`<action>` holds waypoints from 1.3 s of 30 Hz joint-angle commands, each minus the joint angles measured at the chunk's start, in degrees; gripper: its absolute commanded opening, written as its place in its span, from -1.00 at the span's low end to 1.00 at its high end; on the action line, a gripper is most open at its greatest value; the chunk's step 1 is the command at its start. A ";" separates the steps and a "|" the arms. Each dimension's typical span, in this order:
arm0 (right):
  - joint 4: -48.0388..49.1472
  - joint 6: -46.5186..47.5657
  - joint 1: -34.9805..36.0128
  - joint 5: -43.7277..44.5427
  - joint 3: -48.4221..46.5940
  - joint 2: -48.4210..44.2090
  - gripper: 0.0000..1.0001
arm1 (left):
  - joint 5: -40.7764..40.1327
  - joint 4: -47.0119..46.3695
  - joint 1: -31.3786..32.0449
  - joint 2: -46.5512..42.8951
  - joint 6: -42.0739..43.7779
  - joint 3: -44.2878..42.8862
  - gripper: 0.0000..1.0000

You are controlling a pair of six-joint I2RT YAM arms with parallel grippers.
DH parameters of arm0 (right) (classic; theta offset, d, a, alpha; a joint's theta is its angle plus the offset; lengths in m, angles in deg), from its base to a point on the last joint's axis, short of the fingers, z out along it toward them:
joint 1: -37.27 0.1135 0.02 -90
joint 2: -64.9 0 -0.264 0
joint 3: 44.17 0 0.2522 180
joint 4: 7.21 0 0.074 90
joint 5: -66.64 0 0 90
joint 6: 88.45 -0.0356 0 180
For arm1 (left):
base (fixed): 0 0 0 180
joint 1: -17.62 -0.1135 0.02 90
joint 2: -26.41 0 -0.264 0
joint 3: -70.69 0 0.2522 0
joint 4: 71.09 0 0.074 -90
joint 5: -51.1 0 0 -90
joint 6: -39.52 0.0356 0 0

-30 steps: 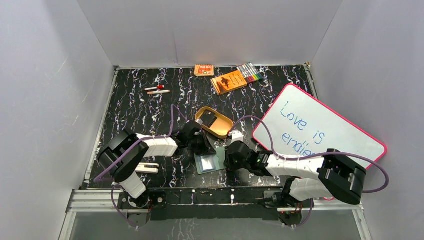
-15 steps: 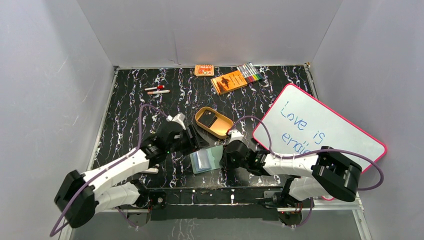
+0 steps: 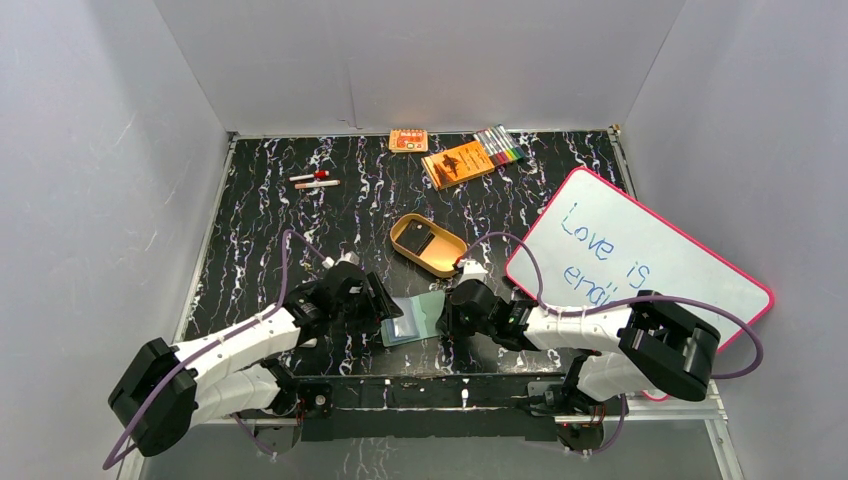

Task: Put the credit cards into the card holder
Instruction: Open the card holder at the center of the board.

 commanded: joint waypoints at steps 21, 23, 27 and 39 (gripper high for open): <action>-0.72 -0.99 0.08 -2.59 1.51 2.73 -0.43 | 4.84 -11.80 0.29 7.36 0.92 1.07 0.21; -0.59 -1.04 0.02 -2.75 1.54 2.78 -0.43 | 6.14 -14.09 0.35 7.91 1.14 1.21 0.21; -0.41 -0.99 0.07 -2.82 1.62 2.60 -0.43 | 8.04 -17.90 0.34 9.22 1.78 0.59 0.20; 0.25 -1.17 0.08 -2.34 2.89 0.61 -0.41 | 11.49 -24.09 0.33 11.35 3.98 -1.80 0.12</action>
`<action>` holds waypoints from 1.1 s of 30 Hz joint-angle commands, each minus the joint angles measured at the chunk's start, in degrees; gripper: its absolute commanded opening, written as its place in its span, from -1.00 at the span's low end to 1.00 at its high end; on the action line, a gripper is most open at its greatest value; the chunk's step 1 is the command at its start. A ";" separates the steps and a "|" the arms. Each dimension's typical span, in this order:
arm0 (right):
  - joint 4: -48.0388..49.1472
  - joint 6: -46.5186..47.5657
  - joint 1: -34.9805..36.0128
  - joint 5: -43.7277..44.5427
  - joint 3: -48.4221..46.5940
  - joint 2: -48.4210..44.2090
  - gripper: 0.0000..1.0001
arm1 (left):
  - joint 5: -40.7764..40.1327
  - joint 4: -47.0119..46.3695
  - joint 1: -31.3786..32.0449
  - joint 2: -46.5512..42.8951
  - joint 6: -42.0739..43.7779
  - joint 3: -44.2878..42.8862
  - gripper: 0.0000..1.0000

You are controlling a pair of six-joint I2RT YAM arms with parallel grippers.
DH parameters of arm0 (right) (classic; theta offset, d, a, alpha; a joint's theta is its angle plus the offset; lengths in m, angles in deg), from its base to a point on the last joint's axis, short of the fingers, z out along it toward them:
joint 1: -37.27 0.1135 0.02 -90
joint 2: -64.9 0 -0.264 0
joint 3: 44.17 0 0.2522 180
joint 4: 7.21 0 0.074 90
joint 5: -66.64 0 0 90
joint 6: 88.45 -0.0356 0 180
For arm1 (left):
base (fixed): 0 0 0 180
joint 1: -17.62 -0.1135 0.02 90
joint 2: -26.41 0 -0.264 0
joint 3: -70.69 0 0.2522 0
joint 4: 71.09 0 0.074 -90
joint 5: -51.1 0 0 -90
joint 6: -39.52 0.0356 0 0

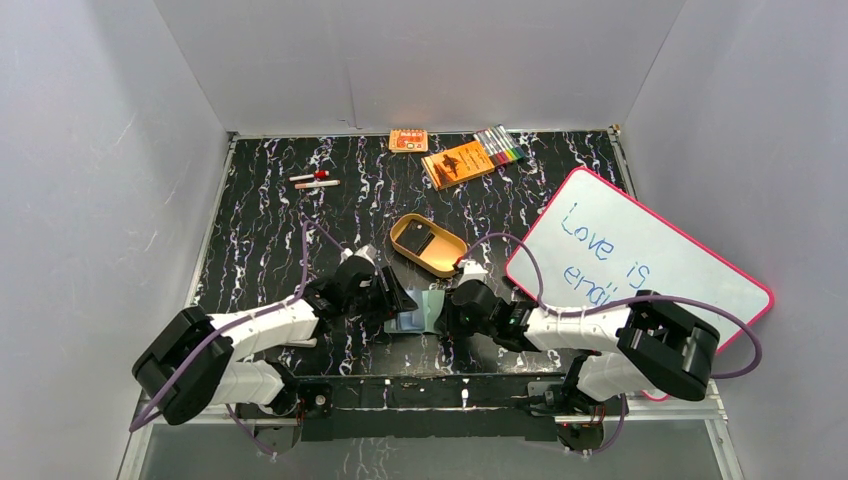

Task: Put the credit cards into the card holder
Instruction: Open the card holder at the center of the board.

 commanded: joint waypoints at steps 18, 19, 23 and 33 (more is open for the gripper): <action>-1.91 -1.15 -0.12 0.12 4.02 -2.13 -0.16 | 10.72 -12.00 0.62 3.18 1.92 -4.68 0.03; -1.98 -1.15 -0.12 0.09 4.02 -2.13 -0.16 | 10.81 -11.99 0.58 3.48 1.93 -4.77 0.03; -2.20 -1.15 -0.32 0.08 4.32 -2.81 -0.13 | 11.86 -12.90 0.57 5.29 1.93 -5.07 0.03; -5.90 -2.95 -1.11 0.08 7.94 -10.97 0.08 | 12.78 -15.49 0.57 10.91 2.79 -6.15 0.02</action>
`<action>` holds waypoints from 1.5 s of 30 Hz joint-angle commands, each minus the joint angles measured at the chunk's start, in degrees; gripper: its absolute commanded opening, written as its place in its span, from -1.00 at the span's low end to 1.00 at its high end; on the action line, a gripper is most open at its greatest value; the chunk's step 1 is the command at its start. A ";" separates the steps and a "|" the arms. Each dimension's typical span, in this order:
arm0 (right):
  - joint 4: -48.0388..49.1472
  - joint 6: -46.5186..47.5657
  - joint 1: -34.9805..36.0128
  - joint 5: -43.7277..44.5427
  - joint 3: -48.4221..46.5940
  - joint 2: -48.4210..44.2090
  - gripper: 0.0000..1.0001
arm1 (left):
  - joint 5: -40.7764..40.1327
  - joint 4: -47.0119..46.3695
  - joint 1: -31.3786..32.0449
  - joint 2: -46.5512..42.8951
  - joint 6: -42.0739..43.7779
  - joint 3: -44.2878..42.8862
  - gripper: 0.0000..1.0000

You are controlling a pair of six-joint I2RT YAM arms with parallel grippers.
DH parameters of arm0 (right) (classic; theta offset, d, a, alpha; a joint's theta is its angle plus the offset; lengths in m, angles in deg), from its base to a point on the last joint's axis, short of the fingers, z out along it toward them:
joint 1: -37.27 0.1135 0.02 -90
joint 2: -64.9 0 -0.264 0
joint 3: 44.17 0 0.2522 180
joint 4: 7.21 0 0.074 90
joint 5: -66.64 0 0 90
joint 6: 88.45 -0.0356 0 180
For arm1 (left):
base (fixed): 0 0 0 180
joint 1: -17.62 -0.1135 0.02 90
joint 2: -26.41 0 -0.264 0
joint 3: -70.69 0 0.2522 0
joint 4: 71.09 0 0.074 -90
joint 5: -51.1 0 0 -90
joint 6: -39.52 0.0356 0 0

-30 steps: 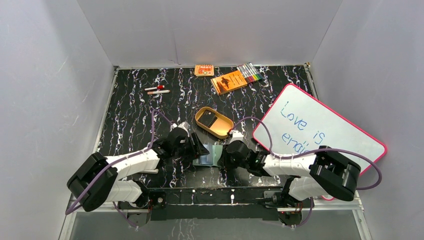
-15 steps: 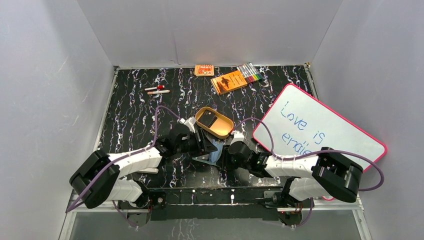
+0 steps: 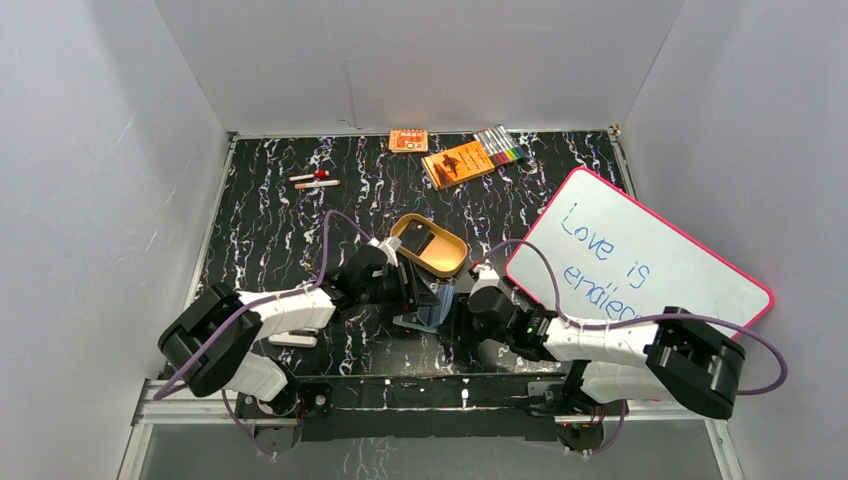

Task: Put the credit cards into the card holder
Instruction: Open the card holder at the center of the board.

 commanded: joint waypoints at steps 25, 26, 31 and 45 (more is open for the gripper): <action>-12.05 -5.25 -0.63 2.36 4.08 -22.68 0.36 | 2.86 -6.64 0.89 10.74 1.57 -3.11 -1.00; -11.90 -5.45 -0.67 2.18 3.93 -23.02 0.38 | 2.20 -6.21 0.89 10.13 1.41 -2.67 -1.00; -8.08 -5.53 -2.32 -1.40 2.24 -21.55 0.46 | -3.44 1.22 0.99 4.03 2.18 -0.75 -1.00; 4.01 -6.50 -8.70 -10.55 1.58 -9.62 0.34 | -12.54 15.44 0.96 -7.97 2.29 3.41 -1.00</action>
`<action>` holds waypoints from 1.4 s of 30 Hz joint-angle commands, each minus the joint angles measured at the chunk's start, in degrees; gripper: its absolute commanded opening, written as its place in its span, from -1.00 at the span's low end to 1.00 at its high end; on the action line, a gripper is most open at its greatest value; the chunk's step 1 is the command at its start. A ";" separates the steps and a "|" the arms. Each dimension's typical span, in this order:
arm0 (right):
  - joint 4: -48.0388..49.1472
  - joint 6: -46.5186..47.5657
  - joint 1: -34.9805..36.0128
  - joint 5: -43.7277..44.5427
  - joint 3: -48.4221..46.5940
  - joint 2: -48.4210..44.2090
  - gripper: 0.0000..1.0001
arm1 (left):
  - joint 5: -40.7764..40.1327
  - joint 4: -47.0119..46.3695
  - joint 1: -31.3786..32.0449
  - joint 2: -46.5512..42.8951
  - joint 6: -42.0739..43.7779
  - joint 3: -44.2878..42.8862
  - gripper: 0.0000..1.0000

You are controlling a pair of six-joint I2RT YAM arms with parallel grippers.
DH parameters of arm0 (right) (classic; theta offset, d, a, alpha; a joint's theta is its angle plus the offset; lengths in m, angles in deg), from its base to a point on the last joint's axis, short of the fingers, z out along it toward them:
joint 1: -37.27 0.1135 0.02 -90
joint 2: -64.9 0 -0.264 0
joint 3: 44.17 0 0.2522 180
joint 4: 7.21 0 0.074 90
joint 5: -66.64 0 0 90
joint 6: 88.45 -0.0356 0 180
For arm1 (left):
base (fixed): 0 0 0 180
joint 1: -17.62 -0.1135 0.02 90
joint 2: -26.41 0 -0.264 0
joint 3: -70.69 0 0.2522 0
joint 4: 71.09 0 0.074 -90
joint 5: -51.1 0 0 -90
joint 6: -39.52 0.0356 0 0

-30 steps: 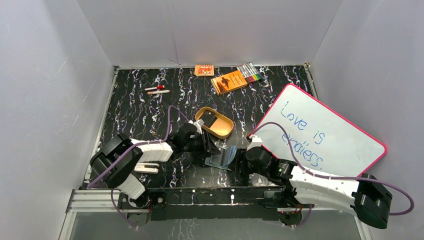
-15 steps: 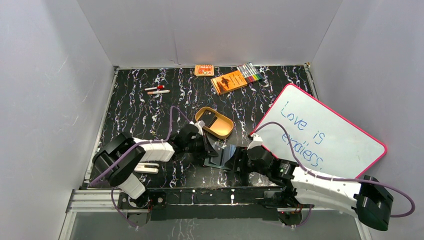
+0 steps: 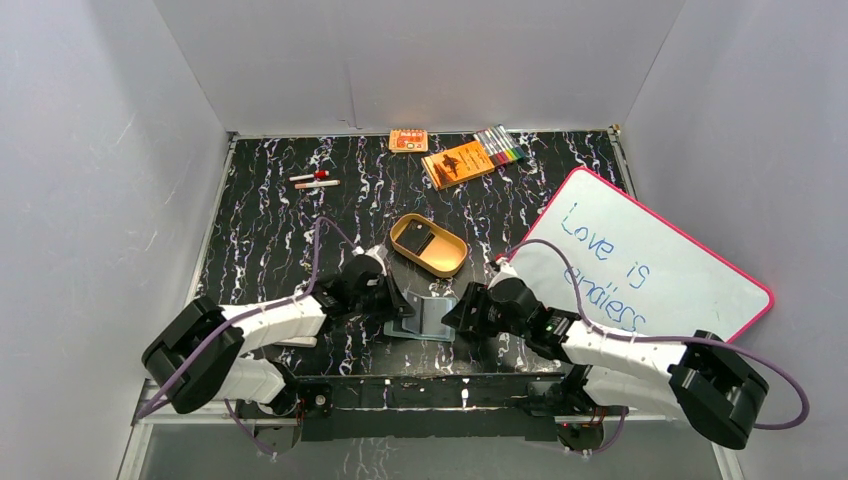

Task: Put the credit cards into the card holder
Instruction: Open the card holder at the center of the board.

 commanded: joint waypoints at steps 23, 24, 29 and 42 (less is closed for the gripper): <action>4.00 6.26 -0.49 -5.42 -8.18 8.79 0.23 | -16.36 33.05 0.23 -24.34 5.08 -9.65 0.25; 3.51 6.63 -0.47 -5.18 -8.49 8.60 0.23 | -14.07 30.17 0.20 -23.99 5.03 -8.65 0.22; -0.72 9.17 0.46 -3.09 -11.63 7.98 0.10 | -4.35 13.92 0.25 -16.79 2.52 -2.98 -0.21; -1.74 6.29 0.80 -3.22 -14.05 16.39 -0.40 | -14.50 15.21 0.19 -8.41 2.32 2.74 -0.97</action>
